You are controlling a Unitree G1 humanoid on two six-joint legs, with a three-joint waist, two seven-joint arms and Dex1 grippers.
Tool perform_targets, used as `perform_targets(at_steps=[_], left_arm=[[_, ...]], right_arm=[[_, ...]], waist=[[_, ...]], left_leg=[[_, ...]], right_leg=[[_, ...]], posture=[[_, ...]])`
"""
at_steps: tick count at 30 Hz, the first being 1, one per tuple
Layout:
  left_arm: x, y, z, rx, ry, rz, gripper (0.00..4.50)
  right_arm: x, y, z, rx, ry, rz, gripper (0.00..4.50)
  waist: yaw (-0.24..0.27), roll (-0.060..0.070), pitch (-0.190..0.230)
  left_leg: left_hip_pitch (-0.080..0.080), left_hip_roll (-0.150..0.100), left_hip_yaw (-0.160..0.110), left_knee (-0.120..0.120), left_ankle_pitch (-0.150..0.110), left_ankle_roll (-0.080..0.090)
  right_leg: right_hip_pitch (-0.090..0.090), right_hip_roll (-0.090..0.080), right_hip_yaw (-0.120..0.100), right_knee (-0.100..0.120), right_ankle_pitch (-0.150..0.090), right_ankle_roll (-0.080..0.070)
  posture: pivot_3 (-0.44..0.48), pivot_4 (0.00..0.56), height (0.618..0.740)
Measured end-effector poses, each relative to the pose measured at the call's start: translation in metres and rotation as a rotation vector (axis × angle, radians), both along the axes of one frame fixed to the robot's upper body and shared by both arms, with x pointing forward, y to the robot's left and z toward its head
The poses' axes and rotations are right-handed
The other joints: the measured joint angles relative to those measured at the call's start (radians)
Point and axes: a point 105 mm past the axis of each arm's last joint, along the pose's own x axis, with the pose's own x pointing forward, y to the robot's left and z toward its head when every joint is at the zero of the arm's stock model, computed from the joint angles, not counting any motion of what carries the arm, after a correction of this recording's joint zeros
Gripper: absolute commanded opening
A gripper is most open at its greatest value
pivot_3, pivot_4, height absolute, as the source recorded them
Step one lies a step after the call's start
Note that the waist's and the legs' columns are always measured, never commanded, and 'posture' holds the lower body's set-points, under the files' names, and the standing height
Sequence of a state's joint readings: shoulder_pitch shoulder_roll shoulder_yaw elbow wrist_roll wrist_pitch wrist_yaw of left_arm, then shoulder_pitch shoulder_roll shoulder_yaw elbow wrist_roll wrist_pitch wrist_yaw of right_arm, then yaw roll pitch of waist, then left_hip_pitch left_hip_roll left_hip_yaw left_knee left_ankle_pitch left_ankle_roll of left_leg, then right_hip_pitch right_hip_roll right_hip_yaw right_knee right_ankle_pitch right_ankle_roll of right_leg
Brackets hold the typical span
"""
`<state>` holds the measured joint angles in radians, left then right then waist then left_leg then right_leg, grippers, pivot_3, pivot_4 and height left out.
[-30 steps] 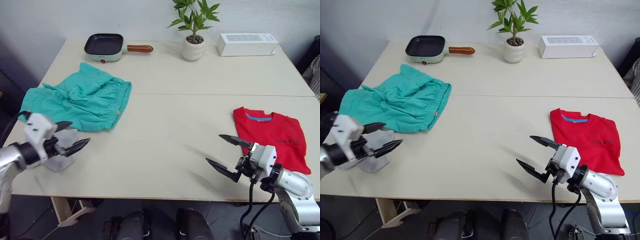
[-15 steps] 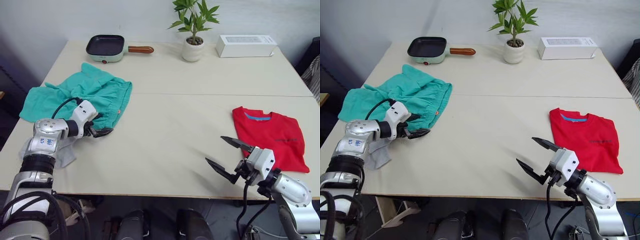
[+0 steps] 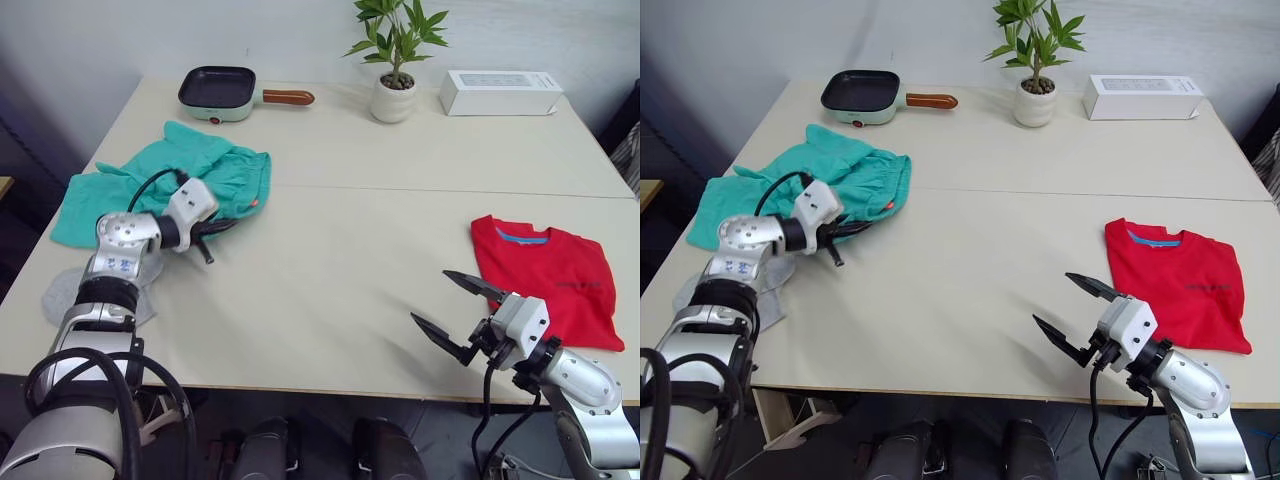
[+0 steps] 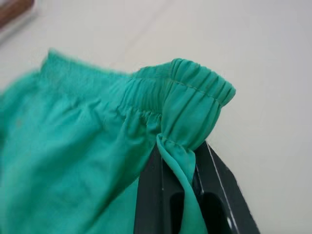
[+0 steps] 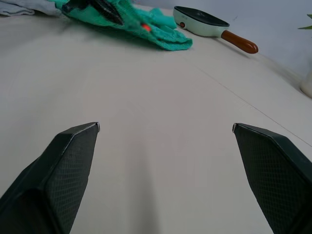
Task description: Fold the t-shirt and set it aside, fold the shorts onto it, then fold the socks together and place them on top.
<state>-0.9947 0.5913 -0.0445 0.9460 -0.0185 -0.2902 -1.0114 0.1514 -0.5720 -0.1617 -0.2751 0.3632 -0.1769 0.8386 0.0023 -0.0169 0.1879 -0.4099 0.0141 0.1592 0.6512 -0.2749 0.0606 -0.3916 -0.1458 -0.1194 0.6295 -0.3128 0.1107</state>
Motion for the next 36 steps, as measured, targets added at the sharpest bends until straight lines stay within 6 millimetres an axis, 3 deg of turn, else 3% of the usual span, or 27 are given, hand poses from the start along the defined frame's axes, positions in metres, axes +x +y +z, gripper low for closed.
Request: perform_targets(at_steps=[3, 5, 8, 14, 18, 20, 23, 27, 32, 34, 36], left_arm=[[-0.013, -0.041, 0.02, 0.007, -0.035, -0.193, 0.02], [-0.027, -0.065, 0.022, 0.006, -0.006, -0.299, 0.02], [-0.06, -0.109, 0.008, -0.014, 0.113, -0.486, 0.02], [-0.097, -0.166, -0.025, -0.068, 0.281, -0.615, 0.02], [-0.108, -0.185, -0.054, -0.034, 0.381, -0.592, 1.26], [-0.109, -0.186, -0.06, -0.057, 0.374, -0.572, 1.89], [-0.115, -0.182, -0.047, -0.074, 0.3, -0.608, 2.88], [-0.121, -0.151, -0.027, -0.101, 0.168, -0.636, 4.12], [-0.121, -0.107, -0.018, -0.057, 0.109, -0.593, 4.12], [-0.114, -0.087, -0.025, 0.003, 0.086, -0.521, 4.12], [-0.105, -0.051, -0.041, 0.118, 0.066, -0.418, 4.12]], right_arm=[[0.0, -0.01, 0.002, -0.04, 0.01, 0.007, 4.5], [0.003, -0.024, 0.005, -0.072, 0.015, -0.014, 4.5], [0.008, -0.049, 0.011, -0.12, 0.016, -0.068, 4.5], [0.004, -0.056, 0.011, -0.158, 0.043, -0.055, 4.5], [0.0, -0.057, 0.008, -0.189, 0.081, -0.041, 4.5], [-0.004, -0.053, 0.008, -0.199, 0.107, -0.02, 4.5], [-0.007, -0.043, 0.013, -0.196, 0.114, 0.019, 4.5], [-0.008, -0.016, 0.022, -0.208, 0.118, 0.103, 4.5], [-0.014, 0.033, 0.023, -0.207, 0.132, 0.263, 4.5], [-0.018, 0.046, 0.018, -0.214, 0.162, 0.318, 4.5], [-0.016, 0.058, 0.014, -0.244, 0.181, 0.358, 4.5]], waist=[[-0.003, 0.0, 0.0], [-0.004, 0.0, 0.0], [-0.005, 0.0, 0.0], [-0.002, 0.0, 0.0], [-0.002, 0.0, 0.0], [-0.003, 0.0, 0.0], [-0.003, 0.0, 0.0], [-0.007, 0.001, 0.0], [-0.002, 0.001, -0.001], [0.0, 0.001, -0.001], [-0.004, 0.001, -0.001]], left_leg=[[0.0, -0.001, 0.001, 0.001, 0.0, 0.003], [0.0, -0.001, 0.001, 0.001, 0.0, 0.003], [0.001, 0.0, 0.001, 0.001, 0.0, 0.003], [0.003, 0.001, -0.001, 0.003, 0.002, 0.002], [0.003, 0.001, -0.004, 0.004, 0.001, 0.002], [0.003, 0.002, -0.006, 0.004, 0.001, 0.002], [0.003, 0.002, -0.007, 0.003, 0.001, 0.001], [0.004, 0.003, -0.009, 0.003, 0.001, 0.0], [0.004, 0.002, -0.013, 0.002, 0.001, -0.001], [0.004, 0.002, -0.013, 0.002, 0.0, -0.001], [0.004, 0.002, -0.013, 0.001, 0.0, -0.001]], right_leg=[[0.002, 0.001, 0.001, 0.0, 0.002, 0.003], [0.002, 0.001, 0.001, -0.001, 0.002, 0.004], [0.003, 0.002, 0.002, -0.001, 0.002, 0.004], [0.005, 0.002, 0.004, -0.002, 0.002, 0.003], [0.009, -0.003, 0.007, -0.004, 0.002, 0.003], [0.009, -0.003, 0.007, -0.004, 0.001, 0.002], [0.01, -0.003, 0.005, -0.004, 0.001, 0.002], [0.011, -0.003, 0.004, -0.006, 0.001, 0.001], [0.014, -0.004, 0.0, -0.008, 0.0, 0.001], [0.014, -0.004, -0.001, -0.009, 0.0, 0.001], [0.013, -0.004, -0.001, -0.009, 0.0, 0.001]], posture=[[0.0, 0.15, 0.74], [0.0, 0.15, 0.74], [0.0, 0.15, 0.74], [0.0, 0.15, 0.74], [0.0, 0.15, 0.74], [0.0, 0.15, 0.74], [0.0, 0.15, 0.74], [0.0, 0.15, 0.74], [0.0, 0.15, 0.74], [0.0, 0.15, 0.74], [0.0, 0.15, 0.74]])
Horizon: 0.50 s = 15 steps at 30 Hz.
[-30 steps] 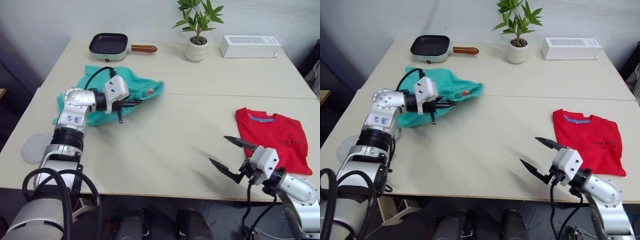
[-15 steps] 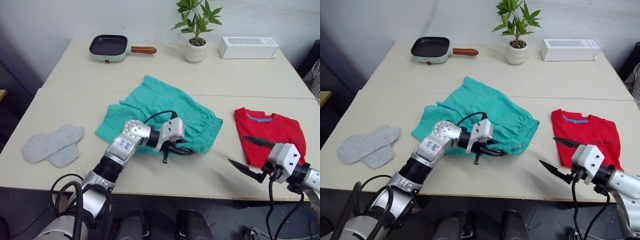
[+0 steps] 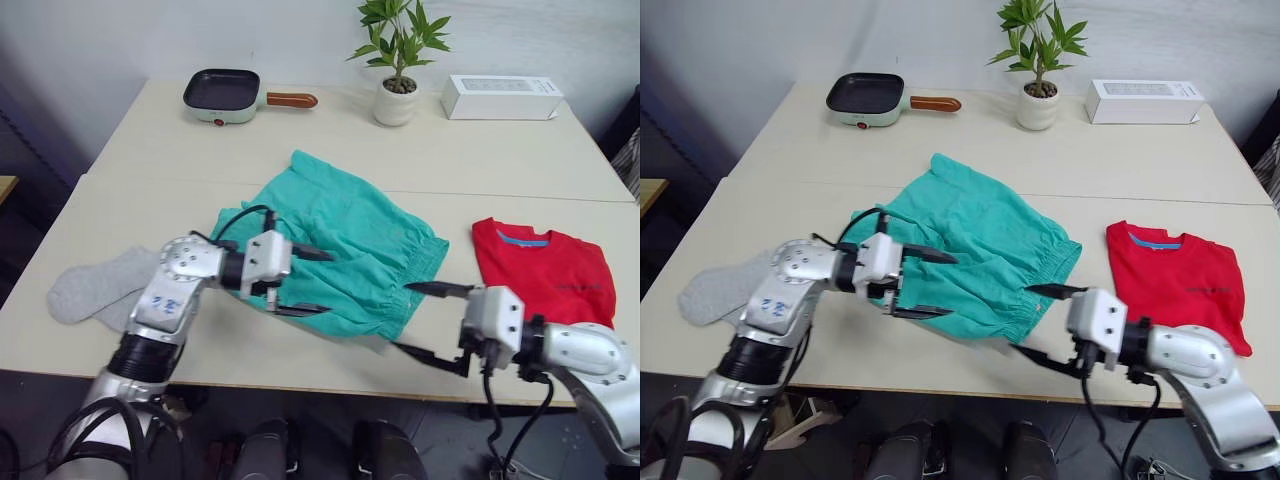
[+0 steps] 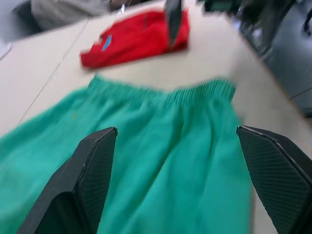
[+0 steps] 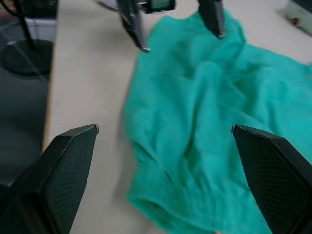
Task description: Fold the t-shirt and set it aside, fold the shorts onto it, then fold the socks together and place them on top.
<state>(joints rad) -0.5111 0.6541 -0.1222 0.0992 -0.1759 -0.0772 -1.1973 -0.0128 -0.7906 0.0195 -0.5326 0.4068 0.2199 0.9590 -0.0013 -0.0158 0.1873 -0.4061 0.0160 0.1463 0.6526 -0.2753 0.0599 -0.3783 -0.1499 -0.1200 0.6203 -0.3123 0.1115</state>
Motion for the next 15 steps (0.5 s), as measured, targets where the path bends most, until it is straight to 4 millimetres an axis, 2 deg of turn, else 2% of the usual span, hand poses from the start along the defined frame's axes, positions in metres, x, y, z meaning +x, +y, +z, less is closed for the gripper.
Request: perform_targets(at_steps=[4, 6, 10, 13, 15], left_arm=[[0.006, 0.078, -0.025, 0.2, -0.029, 0.177, 4.12], [0.005, 0.103, -0.024, 0.256, -0.056, 0.214, 4.12], [0.009, 0.125, -0.022, 0.286, -0.08, 0.256, 4.12], [0.021, 0.13, -0.019, 0.29, -0.106, 0.3, 4.15], [0.031, 0.128, -0.018, 0.286, -0.127, 0.316, 4.15]], right_arm=[[0.013, 0.009, -0.017, -0.101, 0.008, 0.002, 4.5], [0.022, 0.006, -0.027, -0.168, 0.012, -0.028, 4.5], [0.036, 0.003, -0.035, -0.254, -0.013, -0.061, 4.5], [0.047, 0.005, -0.032, -0.252, -0.04, -0.095, 3.89], [0.054, 0.005, -0.03, -0.259, -0.057, -0.111, 3.24]], waist=[[-0.005, 0.0, 0.0], [0.001, 0.0, 0.0], [0.0, 0.0, 0.0], [-0.001, 0.0, 0.0], [0.002, 0.0, 0.0]], left_leg=[[-0.001, 0.0, 0.0, -0.002, -0.003, -0.004], [-0.002, 0.0, 0.0, -0.003, -0.003, -0.004], [-0.001, -0.001, 0.001, -0.002, -0.004, -0.004], [-0.001, -0.001, 0.001, -0.002, -0.003, -0.007], [-0.001, -0.001, 0.001, -0.002, -0.001, -0.007]], right_leg=[[-0.005, 0.0, 0.0, 0.001, -0.001, -0.001], [-0.006, -0.001, -0.001, 0.002, -0.001, -0.002], [-0.005, -0.002, 0.0, 0.002, -0.001, -0.002], [-0.005, -0.001, -0.001, 0.005, -0.001, -0.002], [-0.005, -0.001, -0.002, 0.007, -0.001, -0.002]], posture=[[0.0, 0.15, 0.74], [0.0, 0.15, 0.74], [0.0, 0.15, 0.74], [0.0, 0.15, 0.74], [0.0, 0.15, 0.74]])
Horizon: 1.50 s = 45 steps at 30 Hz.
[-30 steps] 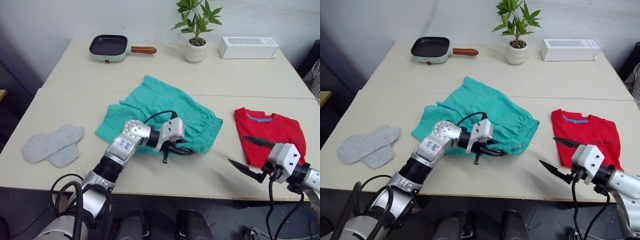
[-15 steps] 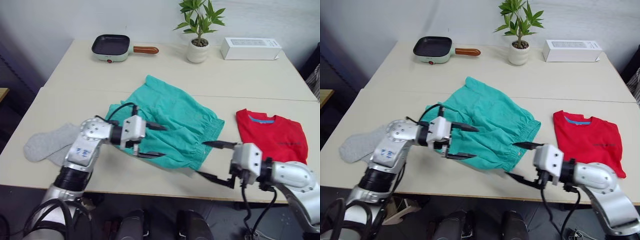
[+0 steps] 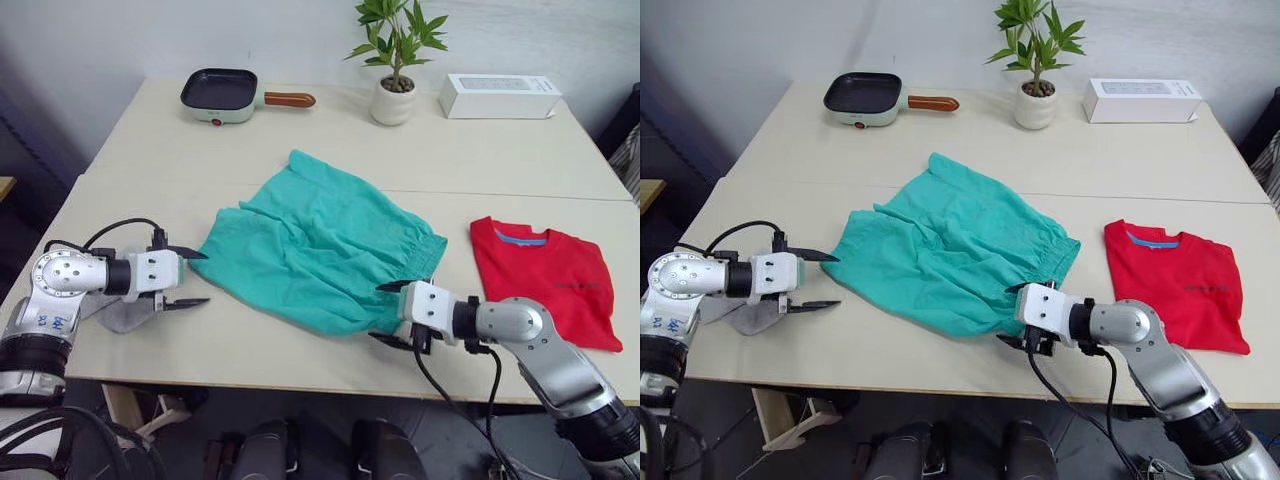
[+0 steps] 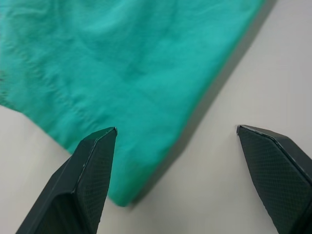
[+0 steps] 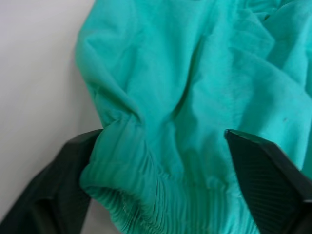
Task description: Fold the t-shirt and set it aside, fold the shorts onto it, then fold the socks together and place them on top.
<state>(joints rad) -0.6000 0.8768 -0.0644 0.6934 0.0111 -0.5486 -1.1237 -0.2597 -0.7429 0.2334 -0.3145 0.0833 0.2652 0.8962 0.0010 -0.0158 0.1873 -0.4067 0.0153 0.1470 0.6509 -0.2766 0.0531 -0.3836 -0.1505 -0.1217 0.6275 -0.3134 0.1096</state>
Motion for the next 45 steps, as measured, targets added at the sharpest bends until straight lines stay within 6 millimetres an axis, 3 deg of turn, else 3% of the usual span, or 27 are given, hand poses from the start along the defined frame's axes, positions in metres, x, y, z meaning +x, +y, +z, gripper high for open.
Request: perform_targets(at_steps=[3, 10, 14, 20, 28, 38, 41, 45], left_arm=[[0.012, -0.008, 0.0, 0.041, -0.034, -0.033, 4.15], [0.034, -0.022, -0.002, 0.078, -0.093, -0.042, 4.15], [0.041, -0.03, -0.002, 0.085, -0.122, -0.051, 4.15], [0.044, -0.042, -0.002, -0.032, -0.078, -0.045, 4.15], [0.018, -0.049, -0.011, -0.15, 0.011, -0.159, 4.15], [0.043, -0.068, -0.009, -0.119, -0.157, -0.077, 4.15], [0.047, -0.072, -0.011, -0.105, -0.158, -0.071, 3.32], [0.05, -0.07, -0.014, -0.096, -0.154, -0.036, 2.02]], right_arm=[[0.004, -0.002, -0.001, -0.022, -0.015, -0.015, 2.11], [0.015, -0.005, 0.001, -0.026, -0.059, -0.062, 0.04], [0.019, -0.003, 0.009, 0.025, -0.097, -0.089, 0.04], [0.031, 0.001, 0.029, 0.313, -0.007, -0.244, 0.04], [0.046, 0.006, 0.056, 0.5, 0.018, -0.339, 0.04], [0.039, 0.01, 0.071, 0.551, 0.045, -0.269, 0.04], [0.032, 0.003, 0.076, 0.533, 0.029, -0.254, 0.0], [0.026, -0.018, 0.066, 0.494, 0.035, -0.282, 0.0]], waist=[[0.006, 0.001, -0.002], [0.022, 0.013, -0.01], [0.027, 0.015, -0.011], [0.025, 0.015, -0.011], [-0.01, 0.014, -0.011], [0.008, 0.014, -0.011], [0.013, 0.014, -0.011], [0.011, 0.013, -0.011]], left_leg=[[0.001, 0.0, 0.0, 0.0, 0.001, 0.001], [0.002, -0.001, 0.0, 0.001, 0.004, 0.007], [0.002, -0.001, 0.0, 0.002, 0.004, 0.007], [0.0, -0.001, -0.001, 0.003, 0.003, 0.009], [-0.002, -0.002, 0.0, 0.002, 0.0, 0.01], [0.0, -0.003, -0.001, 0.002, -0.002, 0.014], [0.001, -0.003, -0.002, 0.002, -0.001, 0.014], [0.001, -0.002, -0.001, 0.002, 0.0, 0.015]], right_leg=[[0.001, 0.0, -0.006, 0.001, 0.0, 0.0], [0.003, 0.0, -0.009, 0.001, 0.0, 0.0], [0.003, -0.001, -0.009, 0.001, 0.0, 0.001], [0.003, -0.001, -0.01, 0.0, 0.001, 0.001], [0.003, 0.003, -0.011, 0.001, 0.001, 0.001], [0.005, -0.003, -0.01, -0.002, 0.002, 0.004], [0.005, -0.003, -0.009, -0.001, 0.002, 0.004], [0.004, -0.002, -0.01, -0.002, 0.002, 0.004]], posture=[[0.0, 0.15, 0.74], [0.0, 0.15, 0.74], [0.0, 0.15, 0.74], [0.0, 0.15, 0.74], [0.0, 0.15, 0.74], [0.0, 0.15, 0.74], [0.0, 0.15, 0.74], [0.0, 0.15, 0.74]])
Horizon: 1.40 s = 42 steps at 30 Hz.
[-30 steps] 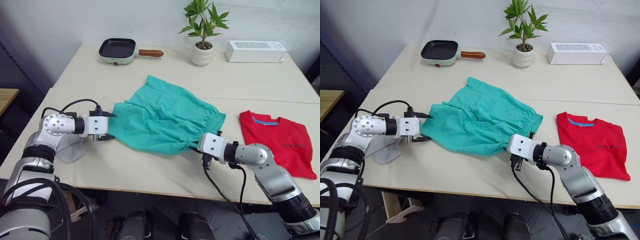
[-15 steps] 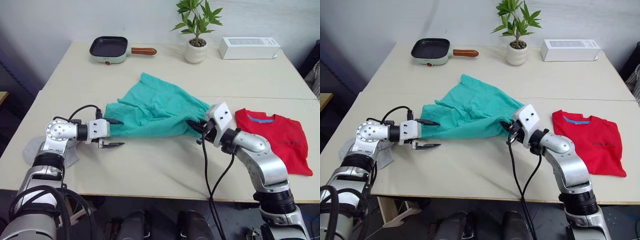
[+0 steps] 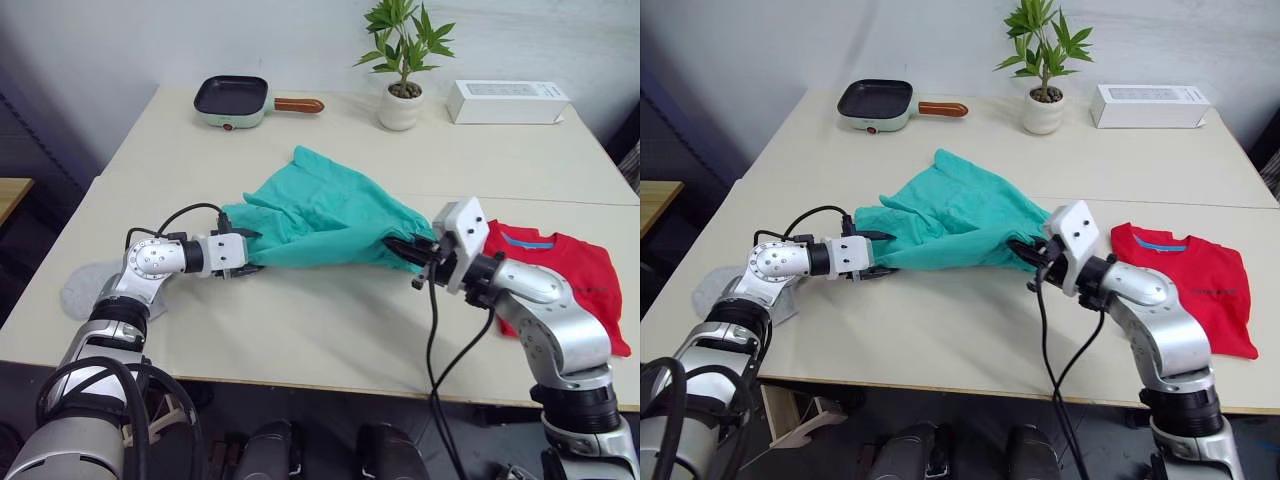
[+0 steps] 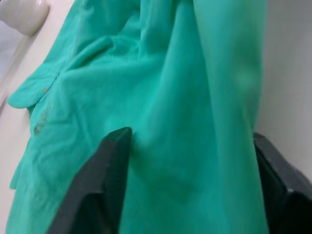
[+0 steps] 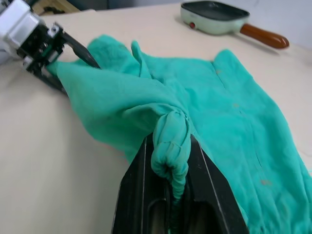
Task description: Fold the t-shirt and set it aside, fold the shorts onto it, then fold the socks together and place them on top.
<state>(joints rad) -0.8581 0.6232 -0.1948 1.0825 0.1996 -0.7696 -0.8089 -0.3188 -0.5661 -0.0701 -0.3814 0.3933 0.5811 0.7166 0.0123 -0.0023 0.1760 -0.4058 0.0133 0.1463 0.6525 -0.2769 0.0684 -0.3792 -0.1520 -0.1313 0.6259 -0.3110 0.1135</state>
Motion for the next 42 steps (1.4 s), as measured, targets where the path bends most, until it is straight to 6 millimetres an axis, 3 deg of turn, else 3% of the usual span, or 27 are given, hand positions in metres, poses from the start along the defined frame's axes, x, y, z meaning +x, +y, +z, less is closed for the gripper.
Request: perform_targets(at_steps=[6, 13, 18, 25, 32, 34, 38, 42], left_arm=[[0.002, 0.014, -0.004, 0.002, 0.029, 0.063, 0.12], [-0.011, 0.022, -0.004, -0.047, 0.136, 0.025, 0.02], [-0.067, 0.036, -0.007, -0.087, 0.391, -0.128, 0.02], [-0.158, 0.028, 0.007, -0.091, 0.694, -0.197, 0.02], [-0.211, 0.007, 0.023, -0.145, 0.927, -0.14, 0.02], [-0.215, 0.006, 0.027, -0.125, 0.936, -0.132, 0.02], [-0.2, 0.003, 0.039, -0.138, 0.825, -0.125, 0.02], [-0.164, 0.002, 0.071, -0.164, 0.647, -0.155, 0.02]], right_arm=[[-0.005, -0.011, -0.006, -0.044, -0.021, 0.023, 0.0], [-0.013, -0.011, -0.01, -0.08, -0.077, 0.09, 0.0], [-0.027, -0.019, -0.039, -0.19, -0.029, 0.171, 0.0], [-0.041, -0.025, -0.045, -0.301, -0.098, 0.273, 0.0], [-0.067, -0.042, -0.077, -0.442, -0.15, 0.457, 0.0], [-0.073, -0.042, -0.082, -0.455, -0.127, 0.499, 0.0], [-0.076, -0.047, -0.078, -0.442, -0.081, 0.514, 0.0], [-0.069, -0.052, -0.053, -0.318, 0.01, 0.437, 0.0]], waist=[[-0.018, 0.0, 0.0], [-0.023, -0.001, 0.001], [-0.047, -0.002, 0.003], [-0.051, -0.006, 0.007], [-0.031, -0.006, 0.009], [-0.033, -0.003, 0.011], [-0.029, -0.001, 0.012], [-0.014, 0.0, 0.013]], left_leg=[[0.001, 0.002, 0.0, -0.002, 0.001, -0.002], [-0.001, 0.002, 0.001, -0.004, 0.003, -0.008], [-0.002, 0.001, 0.003, -0.004, 0.001, -0.008], [0.001, 0.002, 0.0, -0.005, -0.002, -0.011], [0.001, 0.003, 0.0, -0.005, -0.003, -0.016], [0.001, 0.003, 0.0, -0.005, -0.002, -0.017], [0.001, 0.004, 0.0, -0.005, -0.002, -0.018], [0.001, 0.004, 0.0, -0.004, -0.001, -0.018]], right_leg=[[-0.001, 0.002, -0.001, 0.0, 0.0, -0.001], [-0.003, 0.002, -0.001, 0.0, -0.001, -0.001], [-0.003, 0.003, -0.001, 0.0, -0.001, -0.002], [0.002, 0.002, 0.007, -0.008, -0.001, -0.002], [0.002, 0.002, 0.008, -0.009, -0.002, -0.002], [0.002, 0.003, 0.008, -0.008, -0.002, -0.003], [0.002, 0.003, 0.008, -0.007, -0.003, -0.004], [0.001, 0.003, 0.008, -0.006, -0.003, -0.005]], posture=[[0.0, 0.15, 0.74], [0.0, 0.15, 0.74], [0.0, 0.15, 0.74], [0.0, 0.15, 0.74], [0.0, 0.15, 0.74], [0.0, 0.15, 0.74], [0.0, 0.15, 0.74], [0.0, 0.15, 0.74]])
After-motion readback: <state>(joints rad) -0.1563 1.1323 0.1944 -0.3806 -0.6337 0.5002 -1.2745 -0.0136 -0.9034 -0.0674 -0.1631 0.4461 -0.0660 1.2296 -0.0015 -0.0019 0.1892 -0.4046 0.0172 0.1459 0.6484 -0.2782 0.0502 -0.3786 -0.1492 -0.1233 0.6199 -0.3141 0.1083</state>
